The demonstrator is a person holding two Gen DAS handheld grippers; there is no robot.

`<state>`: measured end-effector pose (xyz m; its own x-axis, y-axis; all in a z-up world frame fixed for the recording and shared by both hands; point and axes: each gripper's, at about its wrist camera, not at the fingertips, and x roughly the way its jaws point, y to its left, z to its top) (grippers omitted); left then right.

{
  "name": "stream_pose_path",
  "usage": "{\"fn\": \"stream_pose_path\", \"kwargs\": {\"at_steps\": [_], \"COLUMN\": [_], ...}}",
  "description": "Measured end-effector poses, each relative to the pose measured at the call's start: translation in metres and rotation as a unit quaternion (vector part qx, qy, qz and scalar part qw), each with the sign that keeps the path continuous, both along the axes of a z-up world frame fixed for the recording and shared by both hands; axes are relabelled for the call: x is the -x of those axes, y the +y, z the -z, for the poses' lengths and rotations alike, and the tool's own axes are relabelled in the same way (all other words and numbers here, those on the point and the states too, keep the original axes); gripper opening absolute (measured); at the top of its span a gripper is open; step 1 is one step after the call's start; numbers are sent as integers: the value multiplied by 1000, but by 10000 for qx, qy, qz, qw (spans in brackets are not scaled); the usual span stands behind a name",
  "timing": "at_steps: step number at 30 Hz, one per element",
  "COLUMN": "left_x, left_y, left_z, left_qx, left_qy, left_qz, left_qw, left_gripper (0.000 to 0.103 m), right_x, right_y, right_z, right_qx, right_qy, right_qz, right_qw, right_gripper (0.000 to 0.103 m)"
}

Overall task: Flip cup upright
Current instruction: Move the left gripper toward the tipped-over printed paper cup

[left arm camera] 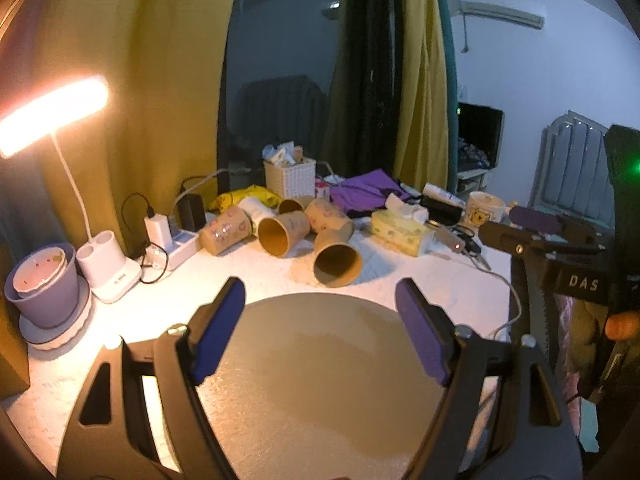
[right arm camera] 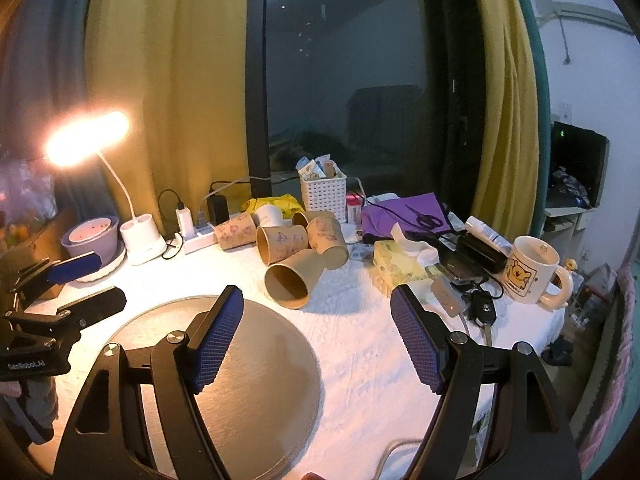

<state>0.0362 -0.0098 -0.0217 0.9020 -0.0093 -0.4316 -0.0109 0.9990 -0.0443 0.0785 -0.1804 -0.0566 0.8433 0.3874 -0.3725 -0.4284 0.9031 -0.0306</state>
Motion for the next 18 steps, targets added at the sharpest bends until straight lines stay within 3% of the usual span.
{"fn": "stream_pose_path", "kwargs": {"at_steps": [9,18], "left_x": [-77,-183], "left_y": [2,-3], "left_z": [1,8], "left_qx": [143,341], "left_qy": [868,1541], "left_qz": [25,-122], "left_qw": [9961,9874], "left_gripper": [79,79], "right_x": [-74,-166], "right_y": [-17,-28], "right_z": [21,32], "right_qx": [137,173], "right_qy": [369,904], "right_qz": [-79,-349], "right_qw": [9992,9951], "right_gripper": [79,79]}}
